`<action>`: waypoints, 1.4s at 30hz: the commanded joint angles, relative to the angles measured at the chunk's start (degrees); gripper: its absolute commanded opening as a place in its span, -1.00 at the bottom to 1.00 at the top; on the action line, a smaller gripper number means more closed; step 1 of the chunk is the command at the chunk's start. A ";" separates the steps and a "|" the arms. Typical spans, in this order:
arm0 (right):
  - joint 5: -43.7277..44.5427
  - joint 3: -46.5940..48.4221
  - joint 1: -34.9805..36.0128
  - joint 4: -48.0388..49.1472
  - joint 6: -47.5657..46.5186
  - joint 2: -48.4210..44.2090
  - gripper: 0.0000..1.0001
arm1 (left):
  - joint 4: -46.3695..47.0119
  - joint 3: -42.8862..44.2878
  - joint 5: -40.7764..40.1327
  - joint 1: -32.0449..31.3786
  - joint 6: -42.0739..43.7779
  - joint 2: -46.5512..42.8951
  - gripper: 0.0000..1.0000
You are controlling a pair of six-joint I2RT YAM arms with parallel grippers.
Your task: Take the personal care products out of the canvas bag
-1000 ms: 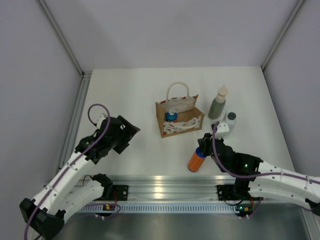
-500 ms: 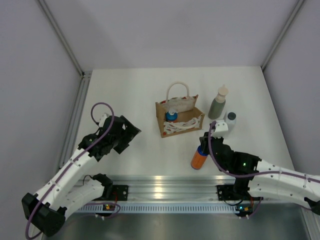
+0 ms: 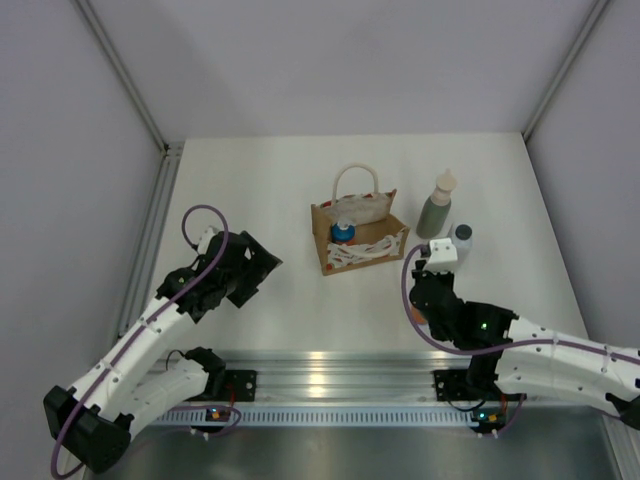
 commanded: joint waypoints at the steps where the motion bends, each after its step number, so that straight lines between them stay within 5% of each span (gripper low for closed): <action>1: 1.55 0.71 -0.83 2.12 1.09 -0.51 -0.60 | 1.36 1.28 -0.48 0.22 1.41 -0.87 0.97; 3: 0.85 0.09 -1.01 1.95 2.06 -1.38 -0.18 | 1.36 1.29 -0.57 0.14 1.41 -1.13 0.97; 15: -0.20 3.59 -2.33 -1.04 2.07 -3.32 0.54 | 1.45 2.60 -0.39 0.14 4.04 1.15 0.97; 24: -8.18 19.04 -3.64 -3.33 -4.94 2.99 0.58 | 1.44 4.36 1.28 0.05 8.53 5.20 0.96; 27: -20.38 26.59 -6.98 -4.46 -8.12 9.13 0.60 | 1.36 4.62 0.31 0.14 9.93 4.67 0.97; 32: -47.55 39.24 -23.06 -9.03 -11.10 24.67 0.60 | 1.18 5.85 -0.13 0.14 17.13 3.44 0.97; 42: -56.01 53.95 -24.39 -13.61 -22.45 44.66 0.61 | -2.24 9.37 8.91 0.14 29.52 1.59 0.96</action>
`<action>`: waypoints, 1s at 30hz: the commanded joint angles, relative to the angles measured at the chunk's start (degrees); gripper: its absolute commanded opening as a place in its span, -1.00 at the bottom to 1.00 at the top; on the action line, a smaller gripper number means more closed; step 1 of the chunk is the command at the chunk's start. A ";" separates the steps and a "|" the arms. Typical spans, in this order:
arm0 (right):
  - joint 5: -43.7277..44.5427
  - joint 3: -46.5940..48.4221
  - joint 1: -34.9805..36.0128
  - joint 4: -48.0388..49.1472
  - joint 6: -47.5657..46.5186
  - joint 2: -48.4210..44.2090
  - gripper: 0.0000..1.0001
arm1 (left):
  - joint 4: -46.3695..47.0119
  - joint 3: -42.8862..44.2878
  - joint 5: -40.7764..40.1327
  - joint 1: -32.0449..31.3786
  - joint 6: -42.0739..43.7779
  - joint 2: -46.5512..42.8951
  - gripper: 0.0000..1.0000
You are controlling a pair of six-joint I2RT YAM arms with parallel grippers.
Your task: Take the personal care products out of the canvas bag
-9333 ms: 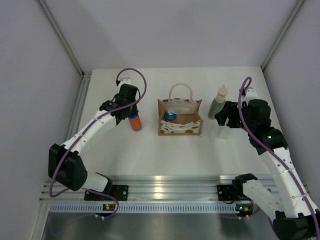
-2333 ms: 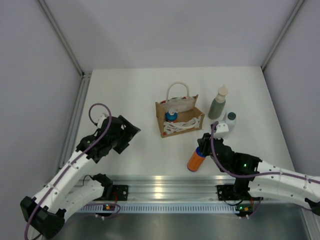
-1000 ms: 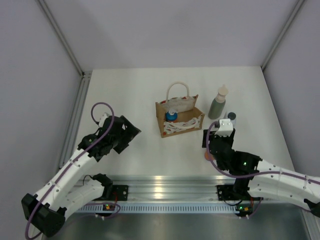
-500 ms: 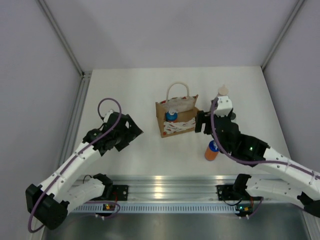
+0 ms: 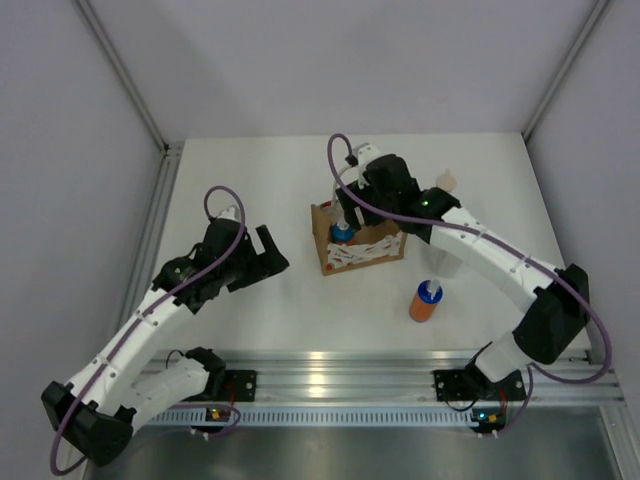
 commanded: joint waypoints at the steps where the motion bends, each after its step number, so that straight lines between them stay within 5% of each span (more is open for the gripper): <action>1: -8.62 5.28 -0.68 -3.64 -6.10 3.24 0.61 | -1.98 3.12 4.72 0.14 6.76 -2.10 0.96; 15: -11.81 8.10 -0.24 -3.65 -13.32 13.70 0.57 | -14.29 9.89 -3.70 0.14 15.72 -6.23 0.97; 22: -10.66 9.68 0.47 -2.86 -14.90 18.37 0.48 | -14.03 12.70 -6.42 0.14 19.24 -8.43 0.97; 30: -9.52 10.74 1.79 -2.50 -15.61 22.06 0.39 | -8.23 6.02 -8.28 0.14 19.25 -15.37 0.96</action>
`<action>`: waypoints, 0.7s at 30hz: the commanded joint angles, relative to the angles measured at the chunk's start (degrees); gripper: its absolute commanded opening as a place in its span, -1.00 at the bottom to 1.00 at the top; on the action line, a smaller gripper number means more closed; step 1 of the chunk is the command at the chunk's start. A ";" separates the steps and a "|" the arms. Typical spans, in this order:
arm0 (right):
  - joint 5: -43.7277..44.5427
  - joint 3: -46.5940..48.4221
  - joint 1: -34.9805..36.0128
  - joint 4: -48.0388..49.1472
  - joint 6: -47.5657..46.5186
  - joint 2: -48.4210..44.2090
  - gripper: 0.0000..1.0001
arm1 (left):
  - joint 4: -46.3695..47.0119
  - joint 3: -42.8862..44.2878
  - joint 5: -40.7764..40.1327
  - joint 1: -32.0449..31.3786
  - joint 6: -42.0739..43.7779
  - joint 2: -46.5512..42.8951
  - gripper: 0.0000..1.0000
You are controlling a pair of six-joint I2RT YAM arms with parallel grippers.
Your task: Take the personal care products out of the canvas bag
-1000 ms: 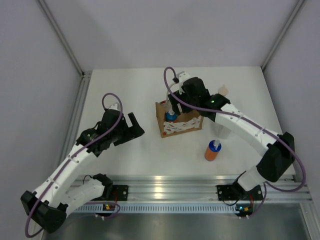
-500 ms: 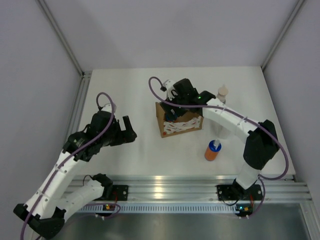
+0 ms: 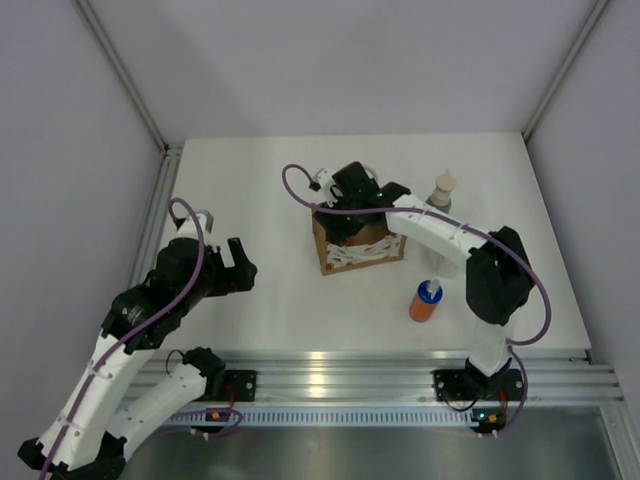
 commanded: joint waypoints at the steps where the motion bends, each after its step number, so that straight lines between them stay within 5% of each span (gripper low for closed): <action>1: 1.58 2.08 0.76 0.67 -0.94 1.62 0.36 | 3.25 -1.39 -1.09 0.14 0.93 -2.76 0.97; 13: 5.53 0.33 0.76 2.50 0.38 1.01 -0.55 | 3.25 -1.47 -2.67 0.22 0.58 -2.68 0.96; 15: 5.98 -0.73 0.85 4.00 0.91 -0.39 -1.00 | 3.25 -1.47 -3.11 0.14 0.40 -2.68 0.96; 21: 10.62 -2.75 0.76 10.68 3.37 -4.87 -1.00 | 3.16 -1.74 -4.25 0.14 -0.12 -3.12 0.96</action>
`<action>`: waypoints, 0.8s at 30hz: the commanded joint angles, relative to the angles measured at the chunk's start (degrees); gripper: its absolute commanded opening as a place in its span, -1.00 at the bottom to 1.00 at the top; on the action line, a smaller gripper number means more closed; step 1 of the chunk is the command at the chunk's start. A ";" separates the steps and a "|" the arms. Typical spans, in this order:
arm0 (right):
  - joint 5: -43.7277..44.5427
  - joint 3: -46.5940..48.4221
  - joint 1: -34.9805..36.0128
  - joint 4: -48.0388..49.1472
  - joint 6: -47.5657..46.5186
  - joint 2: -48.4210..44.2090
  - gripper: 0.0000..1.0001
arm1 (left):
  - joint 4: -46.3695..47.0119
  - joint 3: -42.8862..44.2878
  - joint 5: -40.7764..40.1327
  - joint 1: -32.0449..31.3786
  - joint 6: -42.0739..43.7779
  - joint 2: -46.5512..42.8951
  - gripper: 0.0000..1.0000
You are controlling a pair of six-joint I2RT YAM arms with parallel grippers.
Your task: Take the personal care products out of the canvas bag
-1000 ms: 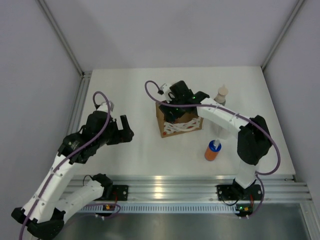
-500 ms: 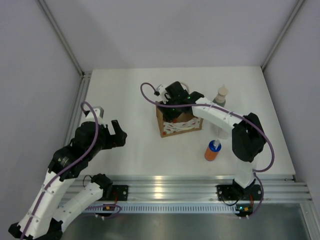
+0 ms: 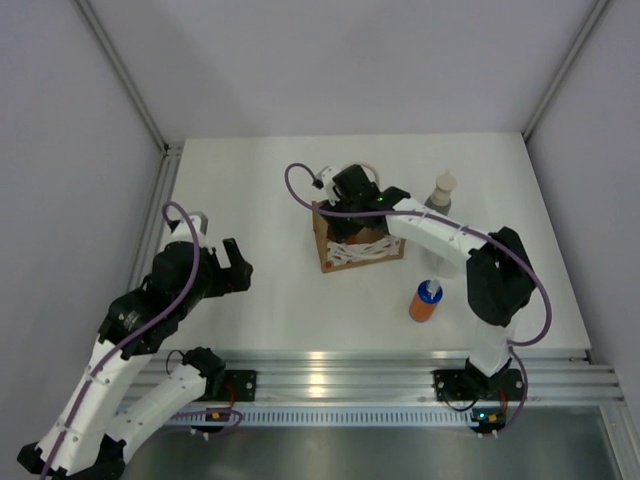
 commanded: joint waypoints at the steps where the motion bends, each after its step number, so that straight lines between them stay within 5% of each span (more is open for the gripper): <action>1: 6.07 0.41 0.37 6.16 1.38 -4.81 -1.00 | 3.09 -0.51 -1.85 0.14 -0.32 -0.43 0.97; 24: 6.60 3.05 -0.87 3.44 7.87 -15.88 -1.00 | 2.92 -1.39 -9.05 0.14 -3.84 -5.09 0.96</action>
